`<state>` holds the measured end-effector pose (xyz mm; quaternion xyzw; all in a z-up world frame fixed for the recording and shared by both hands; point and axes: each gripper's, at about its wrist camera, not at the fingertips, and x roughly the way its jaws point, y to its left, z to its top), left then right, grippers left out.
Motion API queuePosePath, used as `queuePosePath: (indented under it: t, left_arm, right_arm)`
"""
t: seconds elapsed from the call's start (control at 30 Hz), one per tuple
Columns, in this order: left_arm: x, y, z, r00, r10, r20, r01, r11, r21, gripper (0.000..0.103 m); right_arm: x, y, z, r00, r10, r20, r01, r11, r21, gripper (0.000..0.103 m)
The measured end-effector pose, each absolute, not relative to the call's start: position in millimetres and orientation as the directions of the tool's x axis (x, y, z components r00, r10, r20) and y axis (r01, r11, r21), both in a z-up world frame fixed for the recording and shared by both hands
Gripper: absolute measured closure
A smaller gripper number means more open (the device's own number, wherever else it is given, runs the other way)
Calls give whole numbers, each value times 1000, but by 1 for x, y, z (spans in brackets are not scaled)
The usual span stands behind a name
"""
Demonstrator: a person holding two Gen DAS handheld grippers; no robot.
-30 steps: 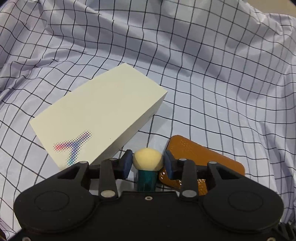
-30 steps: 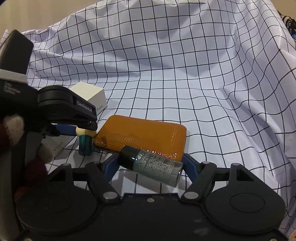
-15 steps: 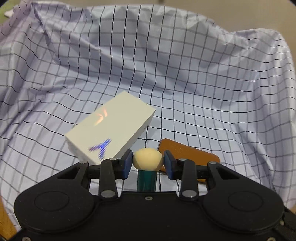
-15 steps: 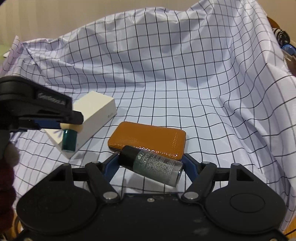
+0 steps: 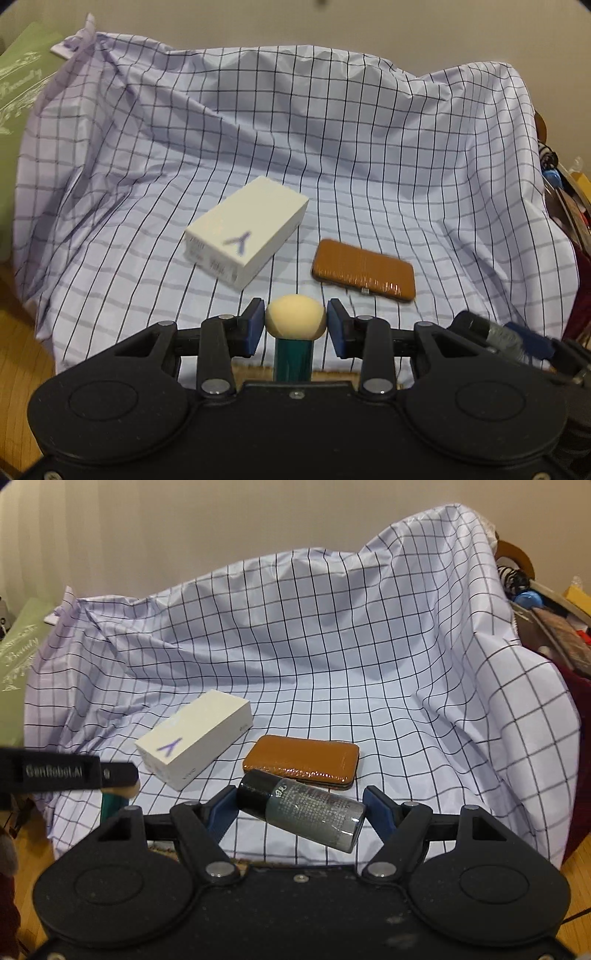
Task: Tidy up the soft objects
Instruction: 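Carry the grey bottle and sponge stick over the woven basket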
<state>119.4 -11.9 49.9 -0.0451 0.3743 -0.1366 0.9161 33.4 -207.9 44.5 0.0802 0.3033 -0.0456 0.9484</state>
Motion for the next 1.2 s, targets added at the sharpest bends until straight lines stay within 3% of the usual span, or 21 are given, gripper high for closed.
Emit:
queuePosePath:
  t: [0.73,1.2]
  left_arm:
    - [36,14,10,661,-248,-708,136,968,-212,66]
    - [29,16,-9,651,-241,-720,100,967,-233,66]
  right_arm:
    - [-70,-190,28,810,23,-586,104,978,183,30]
    - [-70,-190,17,773,9,-635,145,971,190,30]
